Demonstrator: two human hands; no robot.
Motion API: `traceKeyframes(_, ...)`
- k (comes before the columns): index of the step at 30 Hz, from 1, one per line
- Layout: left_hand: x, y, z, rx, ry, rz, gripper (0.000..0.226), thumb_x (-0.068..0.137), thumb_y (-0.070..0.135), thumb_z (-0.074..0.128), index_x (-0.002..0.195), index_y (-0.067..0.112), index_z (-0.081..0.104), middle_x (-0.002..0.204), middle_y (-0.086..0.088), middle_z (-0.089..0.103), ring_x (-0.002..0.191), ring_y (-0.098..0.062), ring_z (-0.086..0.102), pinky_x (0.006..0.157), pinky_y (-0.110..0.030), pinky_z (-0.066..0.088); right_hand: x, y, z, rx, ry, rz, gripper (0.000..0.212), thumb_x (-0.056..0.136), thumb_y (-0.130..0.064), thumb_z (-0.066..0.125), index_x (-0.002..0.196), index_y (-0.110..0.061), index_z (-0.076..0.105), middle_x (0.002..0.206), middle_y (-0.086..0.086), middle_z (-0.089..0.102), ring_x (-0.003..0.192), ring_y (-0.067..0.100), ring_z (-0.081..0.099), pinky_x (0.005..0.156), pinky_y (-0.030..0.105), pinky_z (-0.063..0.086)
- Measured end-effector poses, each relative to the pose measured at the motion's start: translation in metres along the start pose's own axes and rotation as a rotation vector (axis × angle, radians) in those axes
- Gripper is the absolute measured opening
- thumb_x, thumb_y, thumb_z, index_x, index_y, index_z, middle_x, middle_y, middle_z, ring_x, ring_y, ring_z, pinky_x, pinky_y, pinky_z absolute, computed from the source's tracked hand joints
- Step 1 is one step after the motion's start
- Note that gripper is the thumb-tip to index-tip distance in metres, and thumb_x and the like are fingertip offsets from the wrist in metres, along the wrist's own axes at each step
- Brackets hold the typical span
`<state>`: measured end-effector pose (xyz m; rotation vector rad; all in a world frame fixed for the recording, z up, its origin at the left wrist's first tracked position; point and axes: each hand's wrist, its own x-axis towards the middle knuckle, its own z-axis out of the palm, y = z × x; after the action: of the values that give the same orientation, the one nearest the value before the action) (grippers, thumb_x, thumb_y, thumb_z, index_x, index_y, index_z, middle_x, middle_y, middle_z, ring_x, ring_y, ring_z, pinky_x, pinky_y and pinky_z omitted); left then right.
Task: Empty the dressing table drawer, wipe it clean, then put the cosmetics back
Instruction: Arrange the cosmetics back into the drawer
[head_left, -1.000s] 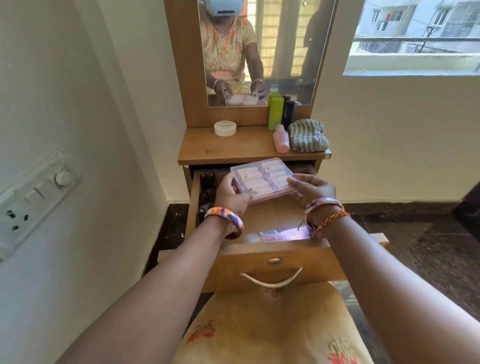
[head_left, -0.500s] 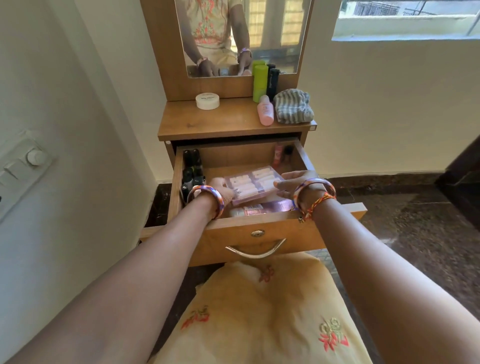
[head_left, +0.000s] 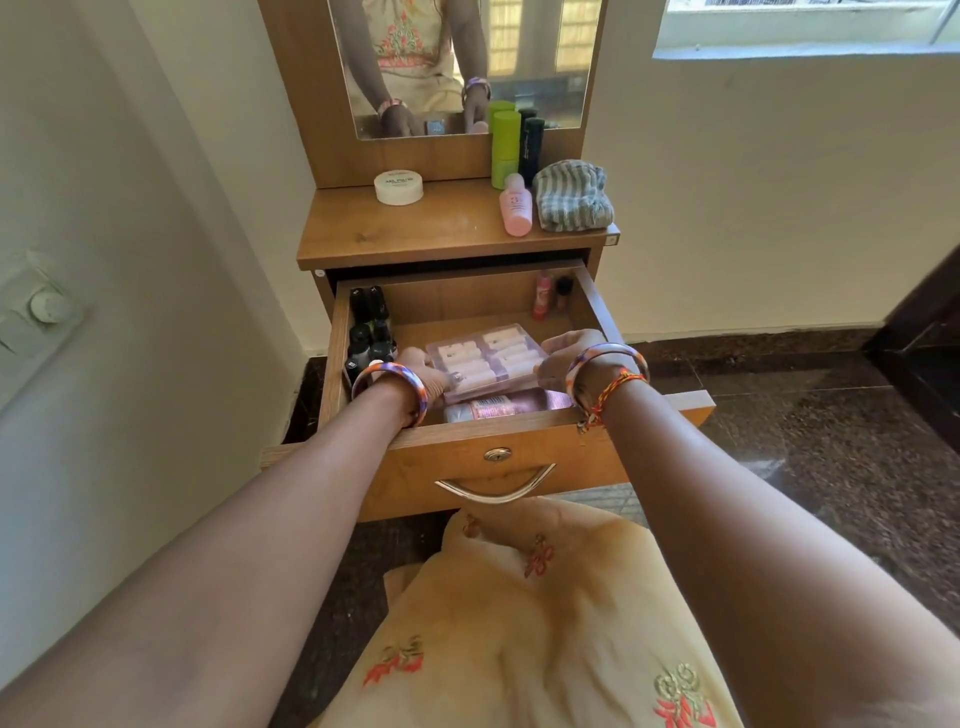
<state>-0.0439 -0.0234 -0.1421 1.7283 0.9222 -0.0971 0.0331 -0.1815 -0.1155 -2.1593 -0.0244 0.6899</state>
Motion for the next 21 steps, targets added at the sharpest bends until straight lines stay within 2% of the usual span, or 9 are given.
traceKeyframes(5, 0.0038, -0.0035, -0.0003, 0.148, 0.037, 0.022, 0.045, 0.085, 0.012, 0.066, 0.125, 0.003, 0.048, 0.125, -0.017, 0.056, 0.114, -0.032, 0.057, 0.098, -0.044, 0.05, -0.0013, -0.0017, 0.0041, -0.141, -0.029, 0.01, 0.04, 0.079, -0.015, 0.067, 0.118, -0.01, 0.06, 0.112, 0.012, 0.064, 0.103, 0.027, 0.062, 0.093, 0.04, 0.053)
traceKeyframes(9, 0.0039, -0.0043, 0.0017, 0.195, 0.051, 0.026, 0.041, 0.088, 0.013, 0.062, 0.125, 0.002, 0.049, 0.125, -0.017, 0.055, 0.115, -0.031, 0.055, 0.101, -0.043, 0.047, 0.0004, -0.0037, 0.0066, -0.16, -0.057, 0.004, 0.032, 0.086, -0.009, 0.057, 0.117, -0.007, 0.058, 0.117, 0.013, 0.063, 0.106, 0.026, 0.062, 0.096, 0.039, 0.051)
traceKeyframes(13, 0.0037, -0.0039, 0.0051, 0.247, 0.016, 0.049, 0.043, 0.086, 0.013, 0.065, 0.126, 0.003, 0.05, 0.127, -0.014, 0.057, 0.117, -0.029, 0.055, 0.098, -0.036, 0.047, 0.0024, -0.0037, 0.0069, -0.174, -0.082, 0.0, 0.035, 0.084, -0.006, 0.059, 0.119, -0.005, 0.055, 0.117, 0.013, 0.062, 0.107, 0.026, 0.061, 0.097, 0.039, 0.051)
traceKeyframes(18, 0.0053, -0.0056, 0.0036, 0.316, 0.011, 0.023, 0.05, 0.083, 0.01, 0.067, 0.13, 0.007, 0.048, 0.13, -0.015, 0.055, 0.119, -0.031, 0.054, 0.102, -0.041, 0.045, 0.001, -0.0053, 0.0065, -0.195, -0.129, -0.016, 0.048, 0.083, -0.003, 0.062, 0.129, -0.005, 0.049, 0.124, 0.015, 0.058, 0.111, 0.028, 0.059, 0.098, 0.039, 0.05)
traceKeyframes(21, 0.0031, -0.0061, 0.0021, 0.406, 0.032, -0.002, 0.059, 0.083, 0.023, 0.068, 0.135, 0.011, 0.043, 0.132, -0.014, 0.051, 0.119, -0.032, 0.052, 0.103, -0.044, 0.044, -0.0006, -0.0065, 0.0066, -0.215, -0.141, -0.029, 0.043, 0.085, -0.004, 0.06, 0.127, -0.003, 0.051, 0.124, 0.016, 0.059, 0.113, 0.028, 0.059, 0.1, 0.039, 0.049)
